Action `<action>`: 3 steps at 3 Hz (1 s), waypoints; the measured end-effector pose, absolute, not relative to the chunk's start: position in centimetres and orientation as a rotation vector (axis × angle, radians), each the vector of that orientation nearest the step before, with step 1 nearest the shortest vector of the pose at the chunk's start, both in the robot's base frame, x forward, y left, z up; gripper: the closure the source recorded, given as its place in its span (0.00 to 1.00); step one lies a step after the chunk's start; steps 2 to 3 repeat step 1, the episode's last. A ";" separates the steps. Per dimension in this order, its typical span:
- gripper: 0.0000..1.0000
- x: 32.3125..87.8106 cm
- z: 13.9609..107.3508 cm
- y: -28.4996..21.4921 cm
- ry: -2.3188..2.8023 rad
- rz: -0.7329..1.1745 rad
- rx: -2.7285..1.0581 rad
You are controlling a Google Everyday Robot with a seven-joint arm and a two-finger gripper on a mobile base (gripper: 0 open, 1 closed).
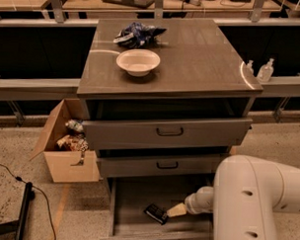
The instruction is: Place rxbar chocolate into bottom drawer
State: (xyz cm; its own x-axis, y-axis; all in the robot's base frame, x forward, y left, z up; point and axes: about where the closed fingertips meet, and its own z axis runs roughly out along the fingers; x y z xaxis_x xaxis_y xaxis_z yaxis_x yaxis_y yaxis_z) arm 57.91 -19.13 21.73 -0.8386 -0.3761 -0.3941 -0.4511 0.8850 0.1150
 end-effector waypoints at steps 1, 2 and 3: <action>0.00 55.7 21.6 -23.9 2.775 0.186 -0.537; 0.00 55.7 21.6 -23.9 2.775 0.186 -0.537; 0.00 55.7 21.6 -23.9 2.775 0.186 -0.537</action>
Offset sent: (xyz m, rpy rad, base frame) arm 0.0000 0.0000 0.0000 0.0000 0.0000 0.0000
